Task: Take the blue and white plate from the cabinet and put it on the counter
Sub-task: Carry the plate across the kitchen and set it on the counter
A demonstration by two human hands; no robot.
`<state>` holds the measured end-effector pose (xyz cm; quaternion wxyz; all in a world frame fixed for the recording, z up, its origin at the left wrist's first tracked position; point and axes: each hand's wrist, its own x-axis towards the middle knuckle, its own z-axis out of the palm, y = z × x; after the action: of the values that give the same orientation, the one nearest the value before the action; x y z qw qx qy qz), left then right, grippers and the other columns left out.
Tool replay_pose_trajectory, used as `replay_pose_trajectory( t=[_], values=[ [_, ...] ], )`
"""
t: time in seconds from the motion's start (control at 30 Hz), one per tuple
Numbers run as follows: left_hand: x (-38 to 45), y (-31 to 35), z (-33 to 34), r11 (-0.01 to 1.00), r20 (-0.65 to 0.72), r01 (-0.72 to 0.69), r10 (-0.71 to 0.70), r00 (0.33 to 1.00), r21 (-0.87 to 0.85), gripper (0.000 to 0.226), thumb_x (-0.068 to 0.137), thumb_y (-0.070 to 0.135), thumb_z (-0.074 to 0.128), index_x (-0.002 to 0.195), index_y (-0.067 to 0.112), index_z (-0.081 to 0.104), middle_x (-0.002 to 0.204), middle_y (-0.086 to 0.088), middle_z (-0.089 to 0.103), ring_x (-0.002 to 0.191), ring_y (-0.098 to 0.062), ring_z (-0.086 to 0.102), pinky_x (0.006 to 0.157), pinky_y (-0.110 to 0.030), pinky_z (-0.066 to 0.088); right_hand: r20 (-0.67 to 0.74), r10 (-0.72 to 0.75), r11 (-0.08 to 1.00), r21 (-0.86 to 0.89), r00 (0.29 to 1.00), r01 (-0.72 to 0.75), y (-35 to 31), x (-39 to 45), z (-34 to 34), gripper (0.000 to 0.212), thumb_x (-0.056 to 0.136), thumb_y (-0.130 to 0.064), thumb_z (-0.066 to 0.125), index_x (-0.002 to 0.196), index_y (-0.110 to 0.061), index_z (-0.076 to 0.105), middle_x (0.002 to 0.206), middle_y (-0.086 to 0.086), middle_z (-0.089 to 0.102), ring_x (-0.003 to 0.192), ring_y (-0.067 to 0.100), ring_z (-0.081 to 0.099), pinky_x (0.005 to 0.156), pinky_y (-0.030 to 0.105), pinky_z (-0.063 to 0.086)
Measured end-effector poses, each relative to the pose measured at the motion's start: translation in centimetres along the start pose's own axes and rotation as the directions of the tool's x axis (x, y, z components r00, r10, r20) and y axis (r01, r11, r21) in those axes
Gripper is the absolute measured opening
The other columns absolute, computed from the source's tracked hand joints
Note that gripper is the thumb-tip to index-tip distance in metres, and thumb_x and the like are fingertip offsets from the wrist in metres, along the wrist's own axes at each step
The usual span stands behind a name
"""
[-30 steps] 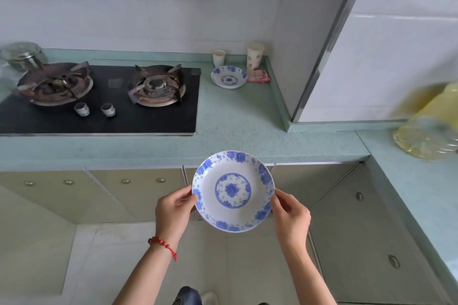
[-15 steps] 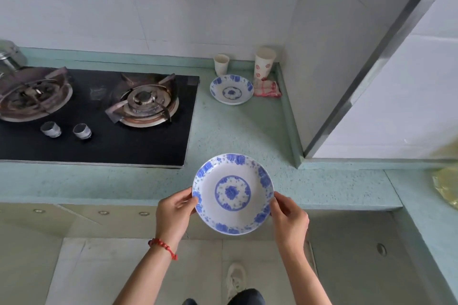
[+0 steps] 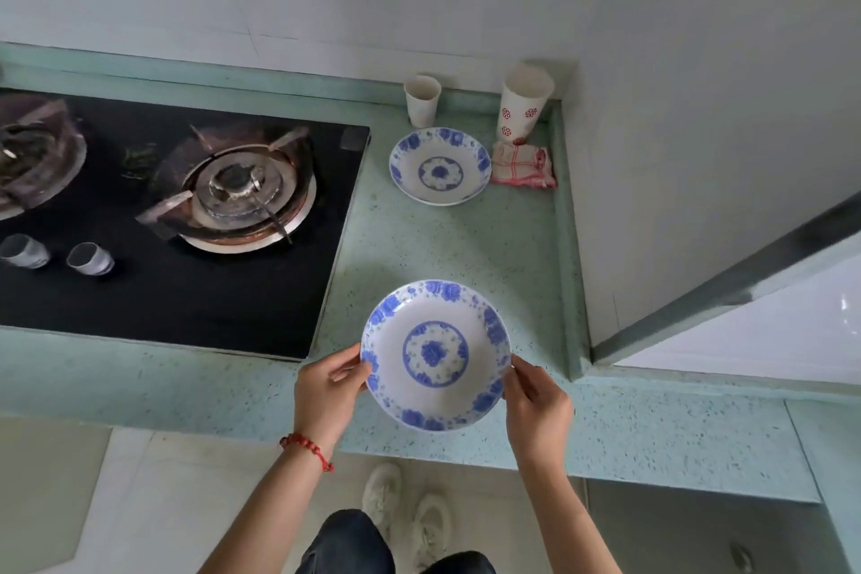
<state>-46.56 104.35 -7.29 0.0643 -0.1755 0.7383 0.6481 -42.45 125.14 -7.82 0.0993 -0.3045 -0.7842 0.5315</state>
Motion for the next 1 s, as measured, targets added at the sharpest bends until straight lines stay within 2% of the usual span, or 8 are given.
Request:
replay_pose_trajectory(
  t=[0.1,0.13,0.2,0.4,0.57,0.7,0.87,1.0],
  values=[
    [2.3,-0.2,0.5,1.000,0.008,0.014,-0.014,1.000,0.017,0.029,0.078,-0.007,0.062,0.105,0.004,0.064,0.086,-0.003,0.071,0.069,0.002,0.067,0.057,-0.012,0.054,-0.025,-0.025,0.998,-0.051,0.999,0.024,0.1,1.8,1.5,0.018,0.083,-0.005,0.059,0.092,-0.013,0.072,0.064,0.004,0.065,0.056,0.016,0.060,0.045,0.014,0.042],
    [3.0,-0.3,0.6,1.000,0.011,0.021,-0.022,1.000,0.017,0.029,0.078,-0.007,0.061,0.106,0.003,0.064,0.091,-0.006,0.070,0.069,0.002,0.067,0.057,-0.012,0.053,-0.033,-0.029,0.998,-0.062,0.999,0.027,0.1,2.3,2.0,0.018,0.083,-0.005,0.059,0.094,-0.013,0.072,0.066,0.004,0.065,0.055,0.011,0.059,0.043,0.008,0.039],
    [4.3,-0.5,0.7,0.999,0.012,0.040,-0.040,0.999,0.013,0.030,0.078,-0.008,0.061,0.106,0.002,0.063,0.094,-0.006,0.069,0.069,0.003,0.067,0.057,-0.011,0.053,-0.042,-0.015,0.998,-0.060,0.999,0.013,0.1,3.0,3.0,0.019,0.083,-0.005,0.059,0.096,-0.012,0.071,0.069,0.003,0.065,0.058,0.005,0.058,0.045,0.004,0.039],
    [7.2,-1.1,0.8,0.996,-0.014,0.089,-0.089,0.996,0.016,0.029,0.078,-0.007,0.062,0.104,0.005,0.064,0.084,0.005,0.069,0.069,0.003,0.067,0.057,-0.012,0.053,-0.031,-0.010,0.999,-0.049,0.999,0.008,0.1,4.5,4.9,0.018,0.083,-0.004,0.061,0.097,-0.010,0.070,0.074,0.005,0.066,0.064,-0.001,0.058,0.047,0.002,0.041],
    [8.4,-1.4,0.9,0.992,-0.005,0.122,-0.122,0.993,0.009,0.030,0.079,-0.005,0.063,0.106,0.007,0.064,0.092,-0.004,0.071,0.079,-0.005,0.067,0.066,-0.020,0.057,-0.048,-0.009,0.998,-0.066,0.999,0.005,0.4,5.3,5.7,0.018,0.082,-0.003,0.061,0.099,-0.005,0.068,0.076,0.004,0.067,0.065,0.001,0.059,0.050,0.001,0.042],
    [9.4,-1.4,1.2,0.991,-0.007,0.137,-0.137,0.991,-0.011,0.031,0.079,-0.005,0.062,0.107,0.008,0.063,0.088,-0.001,0.071,0.079,-0.005,0.068,0.069,-0.023,0.057,-0.055,-0.006,0.998,-0.067,0.998,0.002,0.1,6.2,6.4,0.018,0.082,-0.003,0.062,0.098,-0.007,0.069,0.072,-0.001,0.064,0.065,-0.003,0.058,0.050,0.001,0.041],
    [11.0,-0.9,1.7,0.992,-0.003,0.126,-0.126,0.992,-0.013,0.031,0.079,-0.004,0.063,0.109,0.007,0.062,0.093,-0.004,0.070,0.084,-0.011,0.067,0.073,-0.028,0.058,-0.050,-0.027,0.996,-0.092,0.998,0.023,-0.2,8.0,6.9,0.018,0.082,-0.003,0.061,0.099,-0.004,0.068,0.083,0.010,0.071,0.065,0.011,0.061,0.053,-0.001,0.041],
    [12.1,-0.1,2.4,0.992,0.004,0.115,-0.115,0.993,-0.043,0.031,0.079,-0.005,0.062,0.109,0.005,0.062,0.096,-0.006,0.070,0.084,-0.011,0.067,0.072,-0.027,0.057,-0.052,-0.061,0.993,-0.102,0.997,0.055,-0.7,9.6,7.2,0.019,0.082,-0.003,0.061,0.099,-0.004,0.068,0.087,0.013,0.072,0.069,0.013,0.062,0.056,-0.002,0.041]
  ],
)
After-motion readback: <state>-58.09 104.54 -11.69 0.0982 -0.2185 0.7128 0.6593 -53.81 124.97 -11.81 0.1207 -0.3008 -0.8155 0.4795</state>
